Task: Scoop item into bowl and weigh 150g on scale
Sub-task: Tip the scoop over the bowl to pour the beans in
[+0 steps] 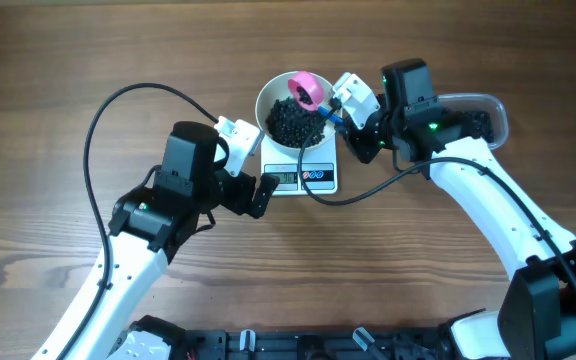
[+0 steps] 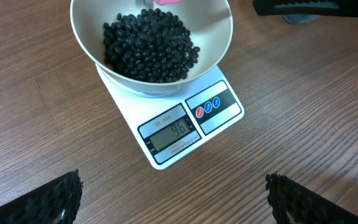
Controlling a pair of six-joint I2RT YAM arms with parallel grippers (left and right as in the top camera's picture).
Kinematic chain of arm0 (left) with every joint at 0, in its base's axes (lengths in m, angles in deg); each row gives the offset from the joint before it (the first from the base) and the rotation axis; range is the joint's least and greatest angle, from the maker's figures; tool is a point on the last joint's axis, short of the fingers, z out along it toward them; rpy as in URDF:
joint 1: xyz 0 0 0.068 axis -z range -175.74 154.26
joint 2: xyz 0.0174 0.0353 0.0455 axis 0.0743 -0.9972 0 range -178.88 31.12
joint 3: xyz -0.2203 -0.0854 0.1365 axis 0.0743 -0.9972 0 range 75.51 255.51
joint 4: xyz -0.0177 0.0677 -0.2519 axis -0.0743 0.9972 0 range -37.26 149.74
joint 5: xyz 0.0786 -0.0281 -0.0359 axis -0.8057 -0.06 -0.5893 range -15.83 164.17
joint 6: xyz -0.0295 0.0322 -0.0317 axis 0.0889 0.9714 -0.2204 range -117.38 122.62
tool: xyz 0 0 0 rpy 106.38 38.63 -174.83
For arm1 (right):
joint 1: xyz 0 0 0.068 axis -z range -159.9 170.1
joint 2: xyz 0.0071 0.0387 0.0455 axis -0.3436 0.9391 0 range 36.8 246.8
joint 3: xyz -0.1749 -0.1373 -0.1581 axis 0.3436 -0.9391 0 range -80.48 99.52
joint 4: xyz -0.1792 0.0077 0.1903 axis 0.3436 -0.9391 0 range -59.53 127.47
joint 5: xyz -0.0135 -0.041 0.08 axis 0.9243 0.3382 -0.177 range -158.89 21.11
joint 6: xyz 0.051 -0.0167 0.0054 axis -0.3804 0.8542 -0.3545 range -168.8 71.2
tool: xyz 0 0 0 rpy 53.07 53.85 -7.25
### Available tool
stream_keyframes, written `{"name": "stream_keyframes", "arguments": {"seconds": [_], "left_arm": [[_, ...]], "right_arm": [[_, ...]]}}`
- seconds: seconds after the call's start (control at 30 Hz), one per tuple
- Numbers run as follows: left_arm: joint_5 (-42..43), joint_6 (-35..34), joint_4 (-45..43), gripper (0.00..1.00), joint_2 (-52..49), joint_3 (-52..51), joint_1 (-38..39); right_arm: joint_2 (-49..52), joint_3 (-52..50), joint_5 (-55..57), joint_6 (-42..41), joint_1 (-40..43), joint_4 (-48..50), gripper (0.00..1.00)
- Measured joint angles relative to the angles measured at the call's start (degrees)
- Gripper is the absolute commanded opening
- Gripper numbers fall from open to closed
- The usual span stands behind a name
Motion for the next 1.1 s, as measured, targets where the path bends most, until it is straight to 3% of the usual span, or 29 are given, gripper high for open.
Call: {"name": "stream_keyframes", "arguments": {"seconds": [0.43,1.1], "left_arm": [[0.0,0.0,0.0,1.0,0.0,0.0,0.0],[0.0,0.0,0.0,1.0,0.0,0.0,0.0]], "right_arm": [[0.0,0.0,1.14,4.48,-1.25,-1.33,0.04],[0.0,0.0,1.62,3.48,-1.22,0.11,0.04]]}}
